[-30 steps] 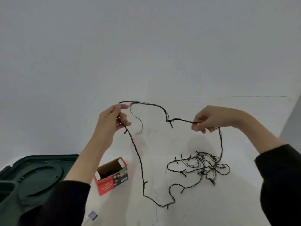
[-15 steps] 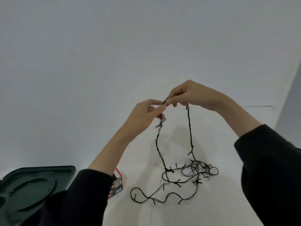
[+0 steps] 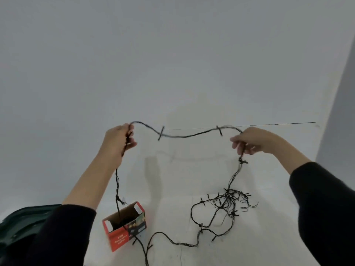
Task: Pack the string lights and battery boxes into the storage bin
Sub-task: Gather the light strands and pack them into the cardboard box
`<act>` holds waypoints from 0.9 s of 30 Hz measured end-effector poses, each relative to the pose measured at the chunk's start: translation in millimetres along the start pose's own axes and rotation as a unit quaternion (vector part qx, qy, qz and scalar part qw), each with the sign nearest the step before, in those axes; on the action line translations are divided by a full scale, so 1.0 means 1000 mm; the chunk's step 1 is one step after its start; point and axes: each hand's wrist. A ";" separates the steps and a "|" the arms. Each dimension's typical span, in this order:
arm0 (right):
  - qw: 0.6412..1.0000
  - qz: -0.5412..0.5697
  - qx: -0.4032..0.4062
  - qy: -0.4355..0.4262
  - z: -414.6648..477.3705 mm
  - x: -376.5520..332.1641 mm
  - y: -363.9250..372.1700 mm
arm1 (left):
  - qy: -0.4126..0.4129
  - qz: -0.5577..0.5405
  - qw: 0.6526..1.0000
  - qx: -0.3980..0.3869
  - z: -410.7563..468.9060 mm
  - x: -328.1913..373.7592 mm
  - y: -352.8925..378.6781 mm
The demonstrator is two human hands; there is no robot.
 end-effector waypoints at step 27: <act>0.790 0.523 0.078 -0.309 -0.020 -0.060 -0.041 | -0.085 0.379 0.875 -0.288 -0.017 -0.019 0.019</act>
Point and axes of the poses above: each hand's wrist, its own z-axis towards the middle knuckle, its own y-axis out of the palm, x = y × z, and after that the axes turned 14 degrees about -x, right-handed
